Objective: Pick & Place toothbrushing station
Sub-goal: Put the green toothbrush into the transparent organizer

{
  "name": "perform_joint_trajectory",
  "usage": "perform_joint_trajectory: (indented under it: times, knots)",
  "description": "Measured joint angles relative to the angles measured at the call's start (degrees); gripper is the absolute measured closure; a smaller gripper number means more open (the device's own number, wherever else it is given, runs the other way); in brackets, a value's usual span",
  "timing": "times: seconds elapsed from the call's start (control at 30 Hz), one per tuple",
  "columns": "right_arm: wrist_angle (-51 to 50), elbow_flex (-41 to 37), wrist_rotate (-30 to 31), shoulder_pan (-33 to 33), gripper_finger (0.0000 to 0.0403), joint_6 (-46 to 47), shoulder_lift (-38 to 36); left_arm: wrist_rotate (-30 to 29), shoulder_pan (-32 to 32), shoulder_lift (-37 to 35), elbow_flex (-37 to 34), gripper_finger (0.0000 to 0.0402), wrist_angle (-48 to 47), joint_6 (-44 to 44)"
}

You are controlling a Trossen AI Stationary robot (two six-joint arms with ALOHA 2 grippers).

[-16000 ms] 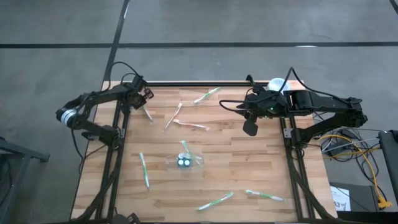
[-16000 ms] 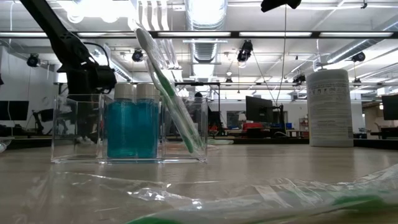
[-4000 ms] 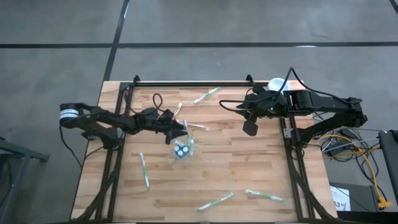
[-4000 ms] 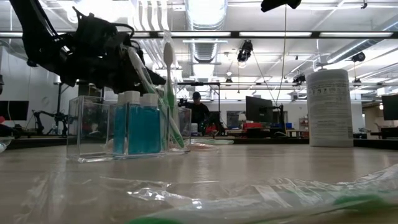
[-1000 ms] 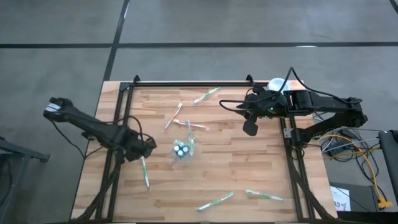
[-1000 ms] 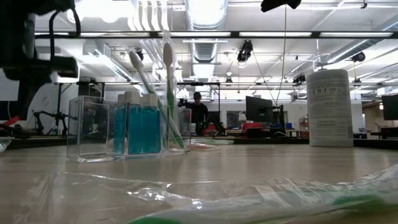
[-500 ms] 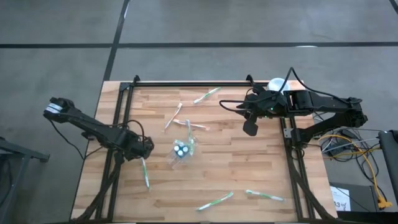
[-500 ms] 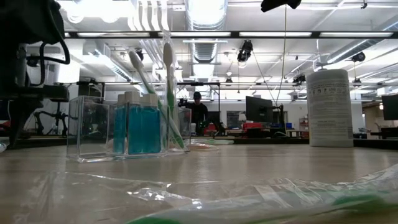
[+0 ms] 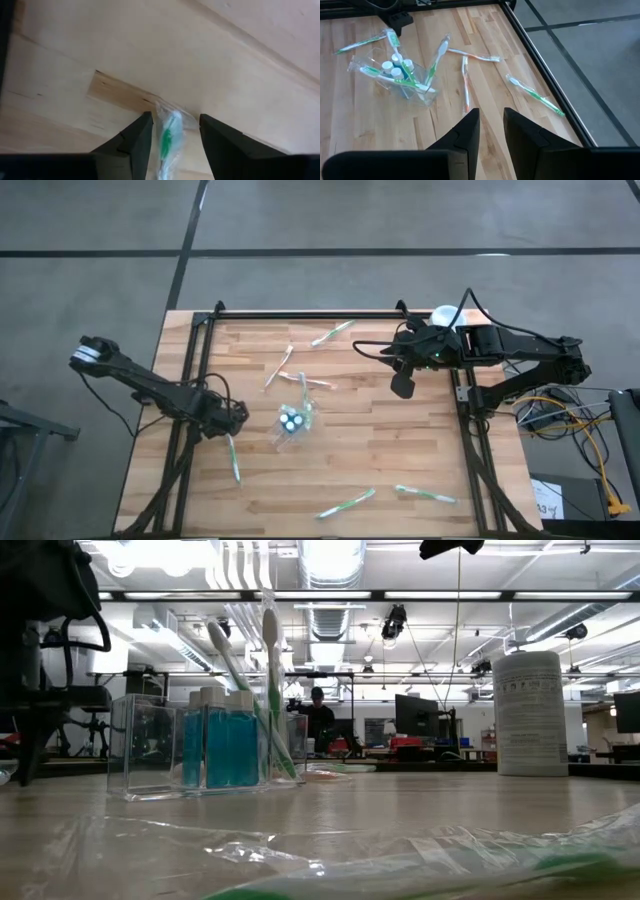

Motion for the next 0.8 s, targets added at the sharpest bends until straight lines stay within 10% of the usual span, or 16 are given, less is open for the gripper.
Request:
perform_joint_trajectory:
  times: [0.8]
  knots:
    - [0.02, 0.00, -0.02, -0.04, 0.0321, 0.00, 0.00, -0.62, 0.04, -0.07, -0.05, 0.0370, 3.86, 3.61]
